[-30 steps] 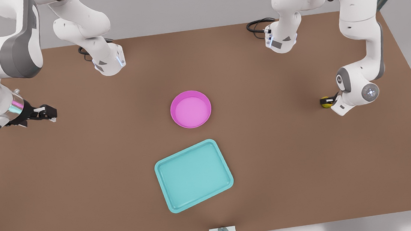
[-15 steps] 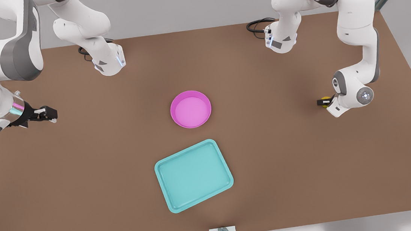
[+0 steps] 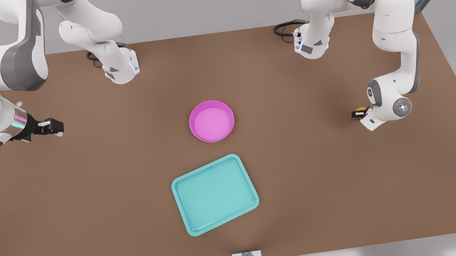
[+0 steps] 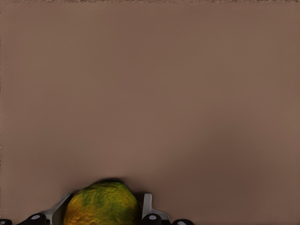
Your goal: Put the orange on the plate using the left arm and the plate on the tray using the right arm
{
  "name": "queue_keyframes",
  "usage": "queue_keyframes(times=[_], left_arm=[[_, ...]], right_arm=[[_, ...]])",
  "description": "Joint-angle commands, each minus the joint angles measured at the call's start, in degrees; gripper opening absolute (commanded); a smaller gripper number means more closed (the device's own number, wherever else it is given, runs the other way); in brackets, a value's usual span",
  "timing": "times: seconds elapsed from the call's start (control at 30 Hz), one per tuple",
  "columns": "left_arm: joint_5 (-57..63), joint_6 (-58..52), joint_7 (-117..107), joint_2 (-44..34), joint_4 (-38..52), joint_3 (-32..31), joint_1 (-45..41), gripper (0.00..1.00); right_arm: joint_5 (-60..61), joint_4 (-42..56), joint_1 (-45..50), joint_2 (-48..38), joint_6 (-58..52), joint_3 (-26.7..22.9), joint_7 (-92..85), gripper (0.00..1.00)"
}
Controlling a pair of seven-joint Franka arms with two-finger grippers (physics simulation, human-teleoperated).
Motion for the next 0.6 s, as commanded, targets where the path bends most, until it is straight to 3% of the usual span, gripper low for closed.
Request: queue_keyframes(times=[0.0, 0.13, 0.17, 0.2, 0.23, 0.3, 0.4, 0.57], left_arm=[[-0.60, -0.76, -1.75, -0.48, 0.10, -0.59, 0.00, 0.61], [-0.60, -2.43, -7.64, -1.97, 0.36, -2.09, -1.48, 0.61], [-0.60, -5.67, -14.75, -3.82, 1.94, -3.32, -5.61, 0.61], [-0.60, -10.15, -23.19, -4.79, 5.01, -8.41, -6.50, 0.61], [-0.68, -16.74, -34.26, -3.04, 12.30, -13.08, -10.62, 0.61], [-5.51, -26.23, -47.97, 4.34, 27.49, -15.63, -21.24, 0.61], [-11.93, -28.53, -68.18, 12.25, 42.27, -16.42, -38.56, 0.61], [-13.69, -27.66, -81.56, 17.09, 45.54, -17.74, -47.28, 0.62]], right_arm=[[0.03, -0.03, 0.00, -0.06, -0.06, -0.03, -0.23, 1.00], [0.03, 0.06, 0.00, -0.06, 0.03, -0.20, -0.23, 1.00], [0.12, 0.06, 0.00, -0.06, 0.12, -0.29, -0.23, 1.00], [0.12, 0.06, 0.00, -0.06, 0.20, -0.38, -0.23, 1.00], [0.12, 0.06, 0.00, -0.06, 0.20, -0.38, -0.23, 1.00], [0.12, 0.06, 0.00, 0.03, 0.20, -0.38, -0.23, 1.00], [0.12, 0.06, 0.00, 0.12, 0.29, -0.38, -0.23, 1.00], [0.12, -0.03, 0.00, 0.29, 0.29, -0.82, -0.32, 1.00]])
